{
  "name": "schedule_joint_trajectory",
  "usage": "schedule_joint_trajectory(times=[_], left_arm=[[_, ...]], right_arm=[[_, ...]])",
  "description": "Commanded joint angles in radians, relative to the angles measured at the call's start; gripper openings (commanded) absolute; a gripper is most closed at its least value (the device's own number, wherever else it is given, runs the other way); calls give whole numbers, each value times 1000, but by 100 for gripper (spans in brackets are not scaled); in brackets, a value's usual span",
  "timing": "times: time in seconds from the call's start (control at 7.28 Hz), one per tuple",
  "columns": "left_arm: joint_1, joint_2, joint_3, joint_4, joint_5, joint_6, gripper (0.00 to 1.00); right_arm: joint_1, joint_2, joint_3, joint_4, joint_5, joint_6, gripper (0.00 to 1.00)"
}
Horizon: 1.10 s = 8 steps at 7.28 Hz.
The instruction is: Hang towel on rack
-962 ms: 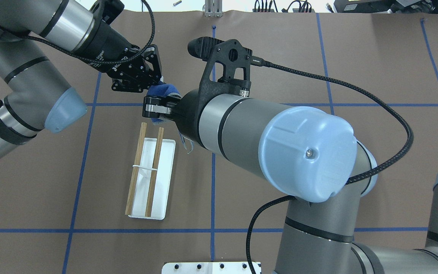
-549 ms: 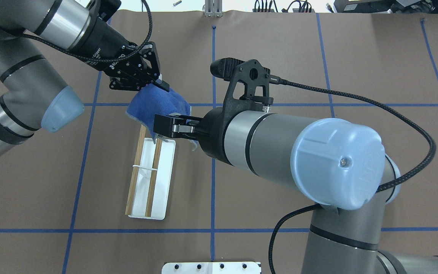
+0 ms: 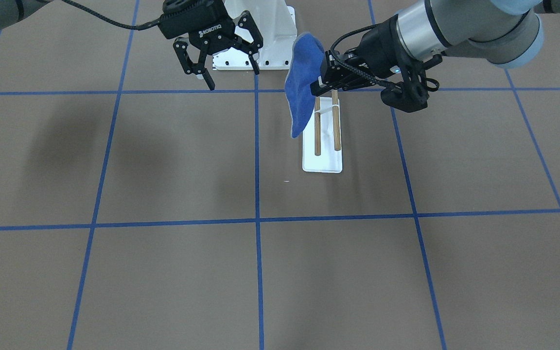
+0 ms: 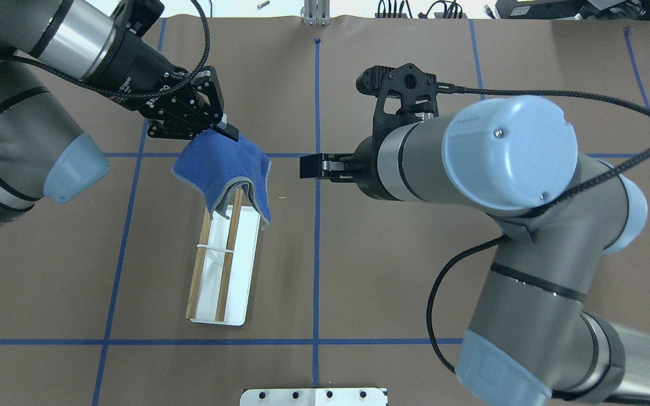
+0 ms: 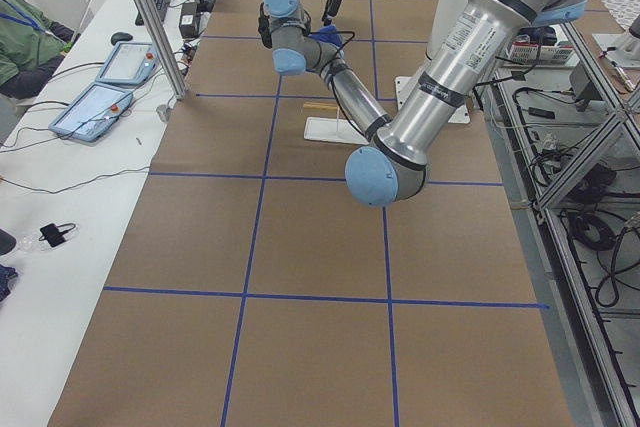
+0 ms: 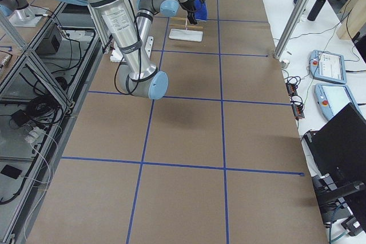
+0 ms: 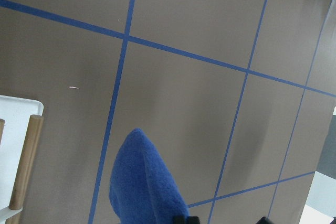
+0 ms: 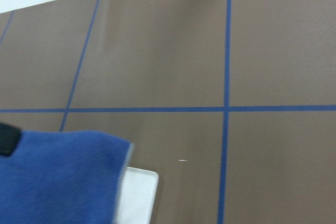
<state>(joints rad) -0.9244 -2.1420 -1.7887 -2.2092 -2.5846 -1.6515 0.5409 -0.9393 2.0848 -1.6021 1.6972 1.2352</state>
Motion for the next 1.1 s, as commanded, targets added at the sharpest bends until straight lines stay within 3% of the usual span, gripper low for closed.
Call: schedule_joint_trajectory(times=[0.0, 0.41, 0.96], left_arm=[[6, 13, -20, 0, 0, 4, 0], [129, 28, -15, 0, 15, 30, 0], [142, 85, 5, 3, 17, 243, 0]], right_arm=[[126, -3, -195, -32, 154, -144, 100], [266, -12, -348, -28, 252, -357, 100], [396, -13, -483, -24, 334, -618, 100]])
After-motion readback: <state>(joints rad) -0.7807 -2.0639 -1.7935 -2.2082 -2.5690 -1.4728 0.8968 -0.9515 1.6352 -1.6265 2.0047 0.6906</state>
